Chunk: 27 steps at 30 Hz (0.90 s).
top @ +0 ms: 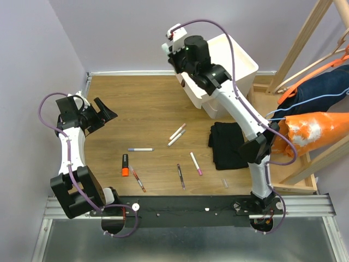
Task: Sort the stationery into containers
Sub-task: Place the pen in the drawer.
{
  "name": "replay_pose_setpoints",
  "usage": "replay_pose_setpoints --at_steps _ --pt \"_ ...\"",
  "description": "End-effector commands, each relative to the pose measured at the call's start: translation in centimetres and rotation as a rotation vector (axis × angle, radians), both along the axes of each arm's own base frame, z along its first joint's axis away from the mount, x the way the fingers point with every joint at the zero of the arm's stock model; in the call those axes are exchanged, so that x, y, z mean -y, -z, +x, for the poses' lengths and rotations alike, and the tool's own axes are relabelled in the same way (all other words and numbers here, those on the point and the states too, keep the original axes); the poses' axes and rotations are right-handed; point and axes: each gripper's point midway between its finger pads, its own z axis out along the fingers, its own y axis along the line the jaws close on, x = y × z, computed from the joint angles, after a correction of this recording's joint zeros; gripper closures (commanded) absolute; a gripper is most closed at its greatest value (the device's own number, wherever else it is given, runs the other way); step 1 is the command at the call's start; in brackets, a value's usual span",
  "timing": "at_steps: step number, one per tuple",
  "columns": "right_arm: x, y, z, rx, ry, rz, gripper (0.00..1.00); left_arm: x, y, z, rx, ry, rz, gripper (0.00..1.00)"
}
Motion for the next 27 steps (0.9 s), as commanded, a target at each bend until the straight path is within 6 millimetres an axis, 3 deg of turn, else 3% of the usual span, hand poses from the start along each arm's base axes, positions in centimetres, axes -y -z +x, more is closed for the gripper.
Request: replay_pose_setpoints --at_steps 1,5,8,9,10,13,19,23,25,27 --pt "4.6 -1.2 2.9 0.095 0.172 -0.078 0.99 0.6 -0.1 0.2 0.015 0.023 -0.022 0.04" --pt "7.6 -0.6 4.8 0.090 0.243 -0.101 0.99 0.8 -0.1 0.0 0.019 0.022 -0.024 0.04" --pt "9.4 1.6 6.1 0.063 0.274 -0.166 0.96 0.8 0.0 -0.4 0.018 0.021 -0.021 0.04" --pt "9.7 2.6 6.4 0.051 0.285 -0.187 0.91 0.9 0.1 -0.5 0.018 0.021 -0.021 0.04" --pt "9.8 3.7 6.5 0.034 0.289 -0.206 0.75 0.8 0.0 -0.5 0.022 0.019 -0.020 0.04" --pt "9.9 4.3 6.3 0.017 0.296 -0.212 0.52 0.9 0.0 -0.6 0.023 0.021 -0.019 0.04" --pt "8.8 1.7 5.4 0.032 0.231 -0.138 0.41 0.8 0.0 -0.3 0.023 0.020 -0.022 0.04" --pt "5.9 1.2 2.8 -0.013 0.049 -0.092 0.41 0.8 -0.1 0.0 0.026 0.020 -0.031 0.04" --pt "3.5 3.9 -0.1 -0.107 -0.118 -0.123 0.41 0.7 -0.3 0.1 0.034 0.024 -0.021 0.04" --pt "-0.1 6.4 -4.6 -0.190 -0.358 -0.155 0.41 0.3 -0.4 0.1 0.031 0.022 0.012 0.04"
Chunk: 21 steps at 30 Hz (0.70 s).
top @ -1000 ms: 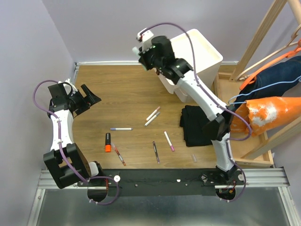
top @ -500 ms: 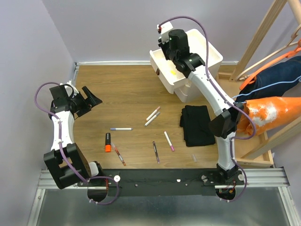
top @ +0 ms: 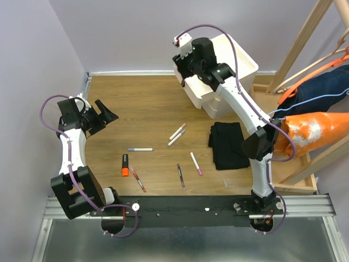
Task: Sort the stationery into containers
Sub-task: Place the pen in the drawer, then pick up the pen from the center of the board.
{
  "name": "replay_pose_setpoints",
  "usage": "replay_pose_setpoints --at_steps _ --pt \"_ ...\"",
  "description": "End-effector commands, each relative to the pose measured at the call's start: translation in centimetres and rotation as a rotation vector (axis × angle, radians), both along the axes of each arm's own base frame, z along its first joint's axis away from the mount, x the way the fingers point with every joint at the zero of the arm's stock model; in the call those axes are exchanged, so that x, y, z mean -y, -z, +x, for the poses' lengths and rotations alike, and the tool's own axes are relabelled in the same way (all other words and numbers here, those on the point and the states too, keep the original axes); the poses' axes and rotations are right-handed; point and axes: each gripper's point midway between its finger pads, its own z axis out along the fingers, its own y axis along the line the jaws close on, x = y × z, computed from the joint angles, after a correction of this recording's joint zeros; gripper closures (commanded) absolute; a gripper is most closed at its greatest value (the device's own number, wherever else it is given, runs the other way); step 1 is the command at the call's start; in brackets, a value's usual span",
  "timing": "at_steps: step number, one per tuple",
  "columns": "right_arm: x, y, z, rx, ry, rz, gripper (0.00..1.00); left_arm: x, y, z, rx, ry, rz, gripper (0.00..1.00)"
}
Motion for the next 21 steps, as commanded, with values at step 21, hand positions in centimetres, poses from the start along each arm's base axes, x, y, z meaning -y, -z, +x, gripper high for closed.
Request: replay_pose_setpoints --at_steps 21 --pt "-19.2 25.0 -24.1 -0.422 -0.850 -0.389 0.49 -3.6 -4.7 0.4 0.080 -0.041 0.188 0.02"
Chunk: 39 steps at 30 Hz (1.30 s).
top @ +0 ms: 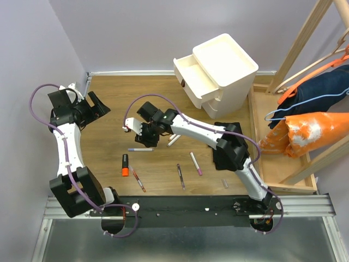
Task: Sort the stationery into containers
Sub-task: Pick up the pen from the center of the board, then place the pen in the drawer.
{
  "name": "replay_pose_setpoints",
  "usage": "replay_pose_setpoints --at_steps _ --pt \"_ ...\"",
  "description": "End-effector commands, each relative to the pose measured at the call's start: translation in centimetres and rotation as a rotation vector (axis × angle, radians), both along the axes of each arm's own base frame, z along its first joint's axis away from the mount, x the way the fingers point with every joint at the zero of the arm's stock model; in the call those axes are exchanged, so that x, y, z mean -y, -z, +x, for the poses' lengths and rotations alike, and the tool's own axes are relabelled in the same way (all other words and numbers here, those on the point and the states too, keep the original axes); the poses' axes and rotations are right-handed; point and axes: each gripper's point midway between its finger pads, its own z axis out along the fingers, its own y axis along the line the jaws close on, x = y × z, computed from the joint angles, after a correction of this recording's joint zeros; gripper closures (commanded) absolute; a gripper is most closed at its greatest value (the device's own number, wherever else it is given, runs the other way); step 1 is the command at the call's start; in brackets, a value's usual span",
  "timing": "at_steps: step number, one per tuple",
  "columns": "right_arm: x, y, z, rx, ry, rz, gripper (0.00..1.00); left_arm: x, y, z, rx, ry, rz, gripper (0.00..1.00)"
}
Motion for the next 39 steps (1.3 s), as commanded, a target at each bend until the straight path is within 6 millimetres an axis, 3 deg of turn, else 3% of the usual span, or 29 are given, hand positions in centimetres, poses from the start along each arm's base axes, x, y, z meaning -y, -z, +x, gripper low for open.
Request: replay_pose_setpoints --at_steps 1,12,16,20,22,23,24,25,29,31,34,35,36,37,39 --pt "-2.5 2.5 0.3 0.016 0.035 0.003 0.49 -0.3 -1.0 -1.5 0.020 -0.020 0.040 0.02" --pt "-4.0 6.7 -1.1 -0.009 0.037 -0.038 0.52 0.0 -0.5 -3.0 0.019 -0.031 0.039 0.02" --pt "-3.6 8.6 -1.6 -0.047 0.042 -0.082 0.62 0.2 -0.3 -3.4 0.019 -0.030 0.034 0.02" --pt "-3.3 8.1 -2.2 -0.077 0.033 -0.085 0.88 0.4 -0.3 -3.4 0.021 -0.026 0.027 0.02" --pt "-3.3 6.2 -2.4 -0.074 0.027 -0.064 0.95 0.4 -0.4 -3.4 0.022 -0.024 0.025 0.02" --pt "-3.4 2.4 -2.1 -0.045 0.035 -0.025 0.99 0.3 -0.8 -3.2 0.030 -0.024 0.027 0.02" --pt "-3.2 1.0 -1.7 -0.035 0.052 -0.015 0.99 0.3 -0.9 -3.1 0.035 -0.024 0.027 0.02" --pt "-2.9 -2.1 -1.3 -0.018 0.070 0.022 0.99 0.3 -1.1 -3.1 0.039 -0.024 0.029 0.02" --pt "-1.5 -11.8 2.7 0.088 0.205 0.196 0.99 0.2 -1.5 -2.9 0.051 -0.029 0.028 0.02" --pt "0.0 -15.9 6.2 0.170 0.328 0.272 0.99 0.3 -1.8 -2.8 0.063 -0.032 0.019 0.02" --pt "3.6 -22.2 11.5 0.302 0.525 0.391 0.99 0.5 -1.8 -2.7 0.067 -0.036 0.001 0.02" --pt "4.6 -23.4 12.7 0.338 0.574 0.414 1.00 0.6 -1.8 -2.7 0.068 -0.036 -0.004 0.02" --pt "7.1 -25.1 15.0 0.403 0.673 0.427 0.99 0.6 -2.0 -2.6 0.074 -0.036 -0.006 0.02" --pt "8.2 -26.7 16.3 0.446 0.718 0.464 0.99 0.6 -1.9 -2.6 0.074 -0.036 -0.007 0.02" --pt "11.6 -28.0 19.2 0.505 0.829 0.472 1.00 0.6 -1.9 -2.5 0.075 -0.037 -0.013 0.02"
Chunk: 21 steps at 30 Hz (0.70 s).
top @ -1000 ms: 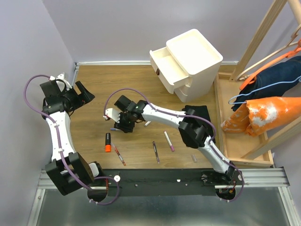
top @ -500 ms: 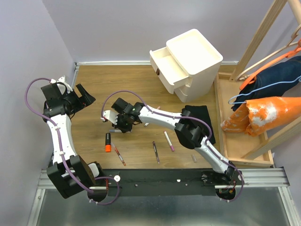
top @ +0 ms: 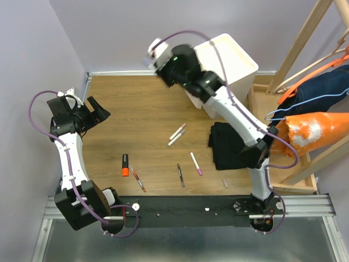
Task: Sort the stationery into containers
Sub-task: Place the pen in the drawer.
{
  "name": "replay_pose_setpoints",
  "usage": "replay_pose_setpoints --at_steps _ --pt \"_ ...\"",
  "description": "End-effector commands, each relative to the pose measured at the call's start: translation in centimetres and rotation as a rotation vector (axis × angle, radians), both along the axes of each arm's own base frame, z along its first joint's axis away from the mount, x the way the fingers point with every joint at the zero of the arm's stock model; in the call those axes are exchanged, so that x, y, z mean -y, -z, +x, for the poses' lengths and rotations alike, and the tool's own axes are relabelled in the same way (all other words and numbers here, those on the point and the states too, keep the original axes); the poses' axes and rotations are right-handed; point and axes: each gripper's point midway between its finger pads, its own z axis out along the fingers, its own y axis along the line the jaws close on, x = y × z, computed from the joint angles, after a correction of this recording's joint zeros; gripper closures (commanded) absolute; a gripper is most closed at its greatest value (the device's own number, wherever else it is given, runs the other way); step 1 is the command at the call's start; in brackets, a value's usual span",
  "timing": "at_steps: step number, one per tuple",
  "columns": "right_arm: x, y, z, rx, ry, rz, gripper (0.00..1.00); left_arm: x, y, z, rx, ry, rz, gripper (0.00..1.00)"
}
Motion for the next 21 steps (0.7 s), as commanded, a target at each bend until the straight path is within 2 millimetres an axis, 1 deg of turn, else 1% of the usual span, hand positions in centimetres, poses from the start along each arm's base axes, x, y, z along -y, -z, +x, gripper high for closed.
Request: replay_pose_setpoints --at_steps 1,2,3,4,5,6,8,9,11,12,15,16,18,19,20,21 --pt "8.4 -5.1 8.1 0.145 0.383 0.092 0.99 0.1 -1.4 0.3 0.052 -0.005 -0.013 0.02" --pt "9.3 -5.1 8.9 0.150 0.413 0.089 0.99 0.1 -1.5 0.3 0.054 -0.005 -0.015 0.02" --pt "11.1 -5.3 10.0 0.162 0.469 0.085 1.00 0.1 -1.5 0.4 0.057 -0.007 -0.016 0.02" --pt "11.8 -5.2 10.5 0.164 0.493 0.078 0.99 0.0 -1.5 0.4 0.055 -0.008 -0.018 0.02" --pt "12.5 -4.6 10.9 0.158 0.515 0.065 0.99 0.0 -1.5 0.5 0.055 -0.008 -0.020 0.02" --pt "13.8 -4.1 11.6 0.154 0.548 0.051 1.00 0.1 -1.6 0.5 0.059 -0.005 -0.021 0.02" --pt "14.7 -2.8 12.0 0.123 0.564 0.025 0.99 0.0 -1.5 0.6 0.055 -0.008 -0.024 0.02" --pt "15.2 -1.4 12.4 0.092 0.565 0.010 0.99 0.0 -1.5 0.7 0.055 -0.008 -0.025 0.02" --pt "16.0 0.5 12.9 0.049 0.581 -0.017 1.00 0.0 -1.2 0.7 0.047 -0.010 -0.028 0.02" --pt "16.8 1.5 13.3 0.024 0.597 -0.025 0.99 -0.1 -1.3 0.7 0.050 -0.010 -0.024 0.03" --pt "17.8 3.7 14.2 -0.014 0.617 -0.053 0.99 0.0 -0.9 0.6 0.041 -0.011 -0.029 0.02" --pt "18.0 4.1 14.4 -0.015 0.624 -0.062 0.99 0.0 -0.9 0.5 0.042 -0.009 -0.027 0.02" --pt "18.4 4.7 14.9 -0.011 0.652 -0.077 0.85 0.0 -0.7 0.5 0.039 -0.010 -0.026 0.02" --pt "18.4 4.7 14.9 -0.011 0.655 -0.076 0.75 0.0 -0.6 0.4 0.038 -0.010 -0.027 0.02" --pt "18.4 4.6 15.0 -0.006 0.660 -0.072 0.57 0.1 -0.6 0.4 0.038 -0.010 -0.027 0.02" --pt "18.3 4.4 14.9 -0.009 0.656 -0.063 0.48 0.0 -0.5 0.4 0.035 -0.012 -0.028 0.02"
